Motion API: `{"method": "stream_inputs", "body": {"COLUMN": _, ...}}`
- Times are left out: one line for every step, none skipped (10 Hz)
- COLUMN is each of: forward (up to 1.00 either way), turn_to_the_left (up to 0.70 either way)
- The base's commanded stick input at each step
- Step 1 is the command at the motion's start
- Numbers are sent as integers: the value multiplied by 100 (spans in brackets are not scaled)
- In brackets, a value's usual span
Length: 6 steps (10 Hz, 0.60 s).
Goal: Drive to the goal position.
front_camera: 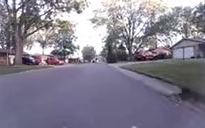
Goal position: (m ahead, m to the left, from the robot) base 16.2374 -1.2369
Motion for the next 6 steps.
{"method": "stream_inputs", "body": {"forward": 100, "turn_to_the_left": 0}}
{"method": "stream_inputs", "body": {"forward": 100, "turn_to_the_left": 0}}
{"method": "stream_inputs", "body": {"forward": 100, "turn_to_the_left": 0}}
{"method": "stream_inputs", "body": {"forward": 100, "turn_to_the_left": 0}}
{"method": "stream_inputs", "body": {"forward": 100, "turn_to_the_left": 0}}
{"method": "stream_inputs", "body": {"forward": 100, "turn_to_the_left": 0}}
